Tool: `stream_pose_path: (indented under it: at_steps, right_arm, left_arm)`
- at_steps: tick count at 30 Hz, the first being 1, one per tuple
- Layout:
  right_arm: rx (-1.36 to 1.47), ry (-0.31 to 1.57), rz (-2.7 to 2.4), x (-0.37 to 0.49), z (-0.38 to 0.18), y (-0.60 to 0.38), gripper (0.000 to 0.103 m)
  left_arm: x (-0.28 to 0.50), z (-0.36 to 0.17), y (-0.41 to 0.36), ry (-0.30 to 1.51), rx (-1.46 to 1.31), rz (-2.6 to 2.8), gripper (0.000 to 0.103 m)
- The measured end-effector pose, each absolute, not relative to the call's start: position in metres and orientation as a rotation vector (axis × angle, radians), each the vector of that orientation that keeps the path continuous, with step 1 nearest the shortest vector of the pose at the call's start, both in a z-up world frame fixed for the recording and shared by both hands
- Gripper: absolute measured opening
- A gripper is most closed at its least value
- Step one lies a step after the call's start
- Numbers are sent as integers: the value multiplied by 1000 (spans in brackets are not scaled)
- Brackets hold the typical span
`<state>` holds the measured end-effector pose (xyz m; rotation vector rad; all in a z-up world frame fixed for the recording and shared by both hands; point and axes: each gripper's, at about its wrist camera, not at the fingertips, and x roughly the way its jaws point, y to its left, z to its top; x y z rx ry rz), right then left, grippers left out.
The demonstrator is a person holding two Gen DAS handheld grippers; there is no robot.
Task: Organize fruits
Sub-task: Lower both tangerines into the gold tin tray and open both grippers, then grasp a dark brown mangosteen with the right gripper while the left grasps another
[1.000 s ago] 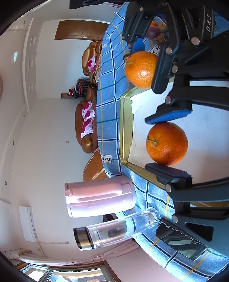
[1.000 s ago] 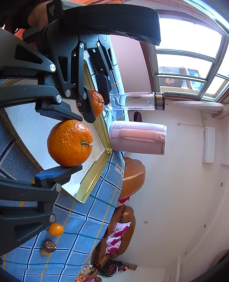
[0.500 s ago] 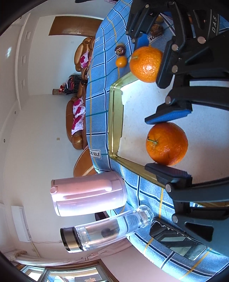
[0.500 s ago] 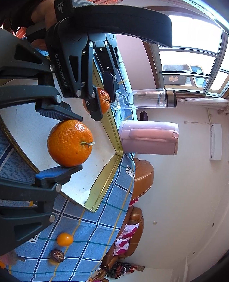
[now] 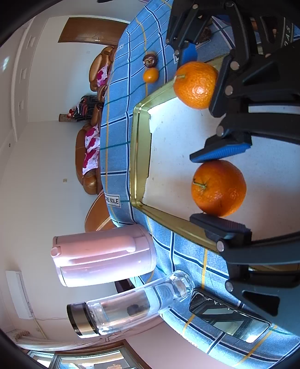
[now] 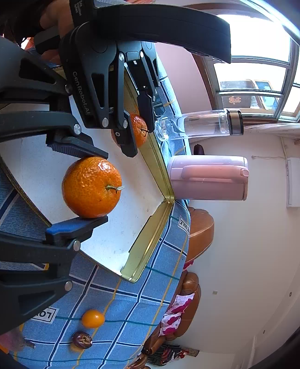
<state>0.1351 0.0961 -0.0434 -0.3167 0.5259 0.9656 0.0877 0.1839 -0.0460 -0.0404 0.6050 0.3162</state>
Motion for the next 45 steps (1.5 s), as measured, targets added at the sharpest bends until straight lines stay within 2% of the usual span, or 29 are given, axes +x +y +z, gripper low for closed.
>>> stream_pose_path:
  at_steps: [8, 10, 12, 14, 15, 16, 26, 37, 45]
  right_arm:
    - [-349, 535, 950, 134, -45, 100, 51]
    - [-344, 541, 943, 136, -46, 100, 56]
    - [-336, 541, 932, 137, -45, 98, 63]
    - [-328, 533, 916, 137, -44, 96, 71]
    - [-326, 523, 908, 136, -43, 95, 80]
    - [-325, 504, 899, 133, -41, 93, 83]
    - [-323, 297, 809, 106, -27, 56, 84]
    - [-303, 291, 684, 120, -23, -9, 84]
    - [-190, 340, 472, 152, -22, -99, 84]
  left_arm:
    - [86, -45, 184, 600, -41, 322, 46]
    - [85, -45, 185, 596, -45, 326, 46]
    - [83, -44, 187, 585, -51, 346, 52]
    - [78, -42, 188, 563, -61, 356, 68]
    - [76, -40, 188, 549, -63, 360, 71]
    - [73, -39, 188, 532, -64, 363, 76]
    - [55, -25, 166, 391, -92, 350, 78]
    - [64, -1, 107, 319, -49, 262, 81]
    - [89, -9, 55, 370, 12, 156, 81]
